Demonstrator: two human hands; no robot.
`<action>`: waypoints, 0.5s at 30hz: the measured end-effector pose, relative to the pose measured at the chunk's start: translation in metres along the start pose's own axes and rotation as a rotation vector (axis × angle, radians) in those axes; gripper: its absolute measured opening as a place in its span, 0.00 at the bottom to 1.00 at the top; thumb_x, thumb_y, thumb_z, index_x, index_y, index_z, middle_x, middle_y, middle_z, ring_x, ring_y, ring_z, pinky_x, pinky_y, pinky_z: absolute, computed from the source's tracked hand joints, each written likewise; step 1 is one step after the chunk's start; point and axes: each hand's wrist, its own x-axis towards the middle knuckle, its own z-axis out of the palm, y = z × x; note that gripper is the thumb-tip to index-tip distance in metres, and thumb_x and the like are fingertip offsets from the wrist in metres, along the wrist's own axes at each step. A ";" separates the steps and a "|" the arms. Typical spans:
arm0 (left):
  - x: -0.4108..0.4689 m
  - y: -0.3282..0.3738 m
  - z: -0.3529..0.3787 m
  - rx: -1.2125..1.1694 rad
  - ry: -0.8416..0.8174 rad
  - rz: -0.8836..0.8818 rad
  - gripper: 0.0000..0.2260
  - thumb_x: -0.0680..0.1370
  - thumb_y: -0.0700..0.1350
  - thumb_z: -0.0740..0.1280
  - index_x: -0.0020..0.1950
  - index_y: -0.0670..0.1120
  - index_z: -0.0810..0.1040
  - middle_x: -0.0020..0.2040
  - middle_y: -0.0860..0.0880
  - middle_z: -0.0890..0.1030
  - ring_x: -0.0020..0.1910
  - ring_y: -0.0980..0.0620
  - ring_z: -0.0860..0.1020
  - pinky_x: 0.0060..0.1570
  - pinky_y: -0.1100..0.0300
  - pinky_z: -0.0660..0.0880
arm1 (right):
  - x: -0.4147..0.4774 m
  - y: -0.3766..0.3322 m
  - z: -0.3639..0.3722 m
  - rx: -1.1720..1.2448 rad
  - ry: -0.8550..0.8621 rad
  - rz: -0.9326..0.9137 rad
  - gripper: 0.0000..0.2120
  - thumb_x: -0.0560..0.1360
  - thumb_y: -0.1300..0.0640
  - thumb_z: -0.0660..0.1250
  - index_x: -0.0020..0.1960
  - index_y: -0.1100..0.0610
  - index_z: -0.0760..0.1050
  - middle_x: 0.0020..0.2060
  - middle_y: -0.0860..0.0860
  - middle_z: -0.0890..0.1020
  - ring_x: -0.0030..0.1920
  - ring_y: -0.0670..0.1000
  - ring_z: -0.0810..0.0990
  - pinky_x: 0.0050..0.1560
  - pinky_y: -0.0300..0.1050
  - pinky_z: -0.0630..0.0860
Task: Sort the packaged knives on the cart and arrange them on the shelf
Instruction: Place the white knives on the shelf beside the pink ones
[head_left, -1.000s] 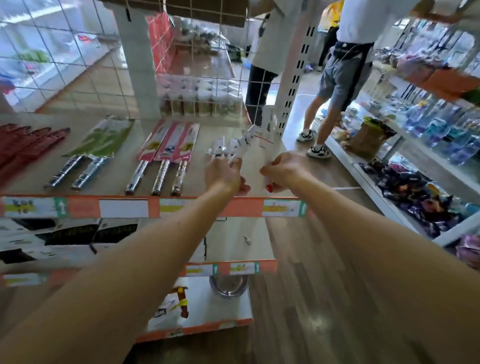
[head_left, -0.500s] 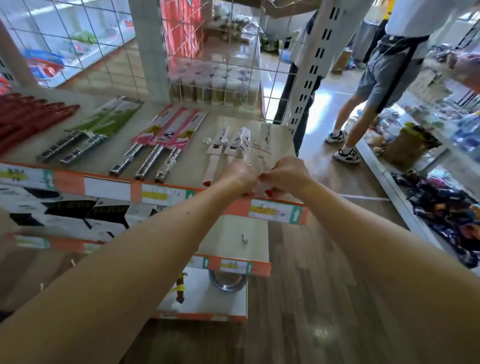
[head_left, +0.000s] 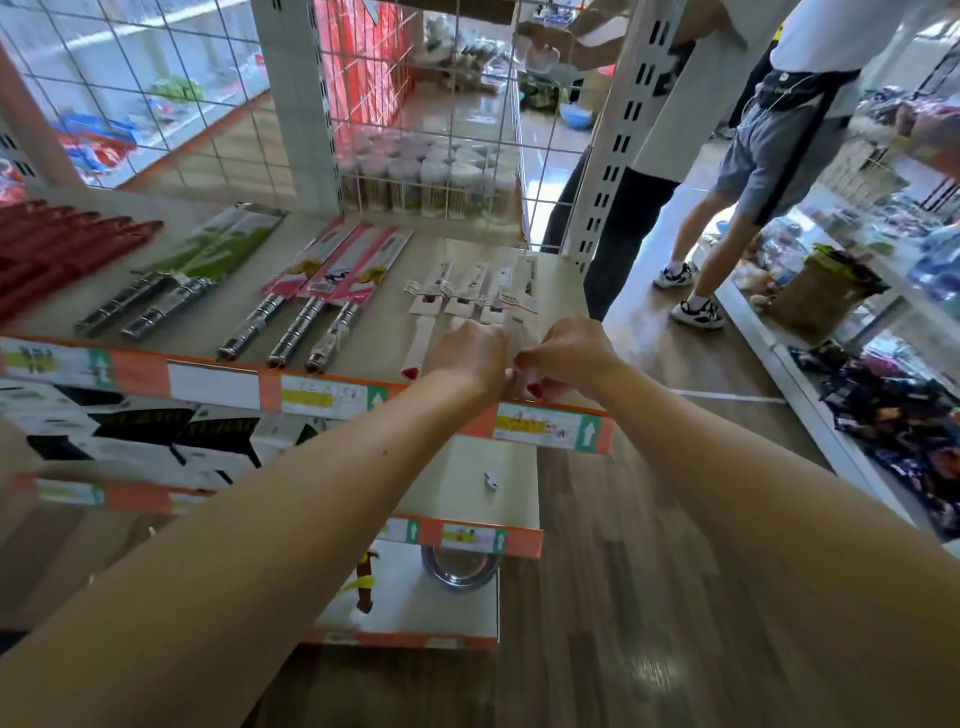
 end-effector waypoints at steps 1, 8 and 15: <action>0.001 -0.001 0.000 -0.001 0.003 0.009 0.14 0.76 0.47 0.66 0.58 0.40 0.77 0.56 0.40 0.78 0.56 0.43 0.75 0.50 0.55 0.72 | 0.001 0.000 0.001 0.001 0.002 -0.002 0.09 0.69 0.57 0.71 0.34 0.58 0.74 0.38 0.56 0.82 0.42 0.53 0.82 0.49 0.45 0.80; 0.005 -0.007 0.012 0.178 0.093 0.104 0.16 0.80 0.44 0.59 0.66 0.42 0.66 0.53 0.40 0.79 0.53 0.40 0.77 0.41 0.55 0.67 | 0.005 -0.004 0.004 -0.041 0.026 -0.015 0.11 0.71 0.53 0.70 0.34 0.57 0.73 0.38 0.55 0.80 0.41 0.53 0.80 0.45 0.45 0.78; -0.003 -0.001 0.001 0.105 0.028 0.077 0.11 0.80 0.44 0.59 0.58 0.39 0.73 0.55 0.39 0.77 0.56 0.40 0.76 0.46 0.53 0.71 | 0.004 -0.008 0.005 -0.022 0.028 -0.016 0.14 0.73 0.56 0.68 0.31 0.56 0.70 0.29 0.51 0.76 0.29 0.46 0.74 0.28 0.35 0.69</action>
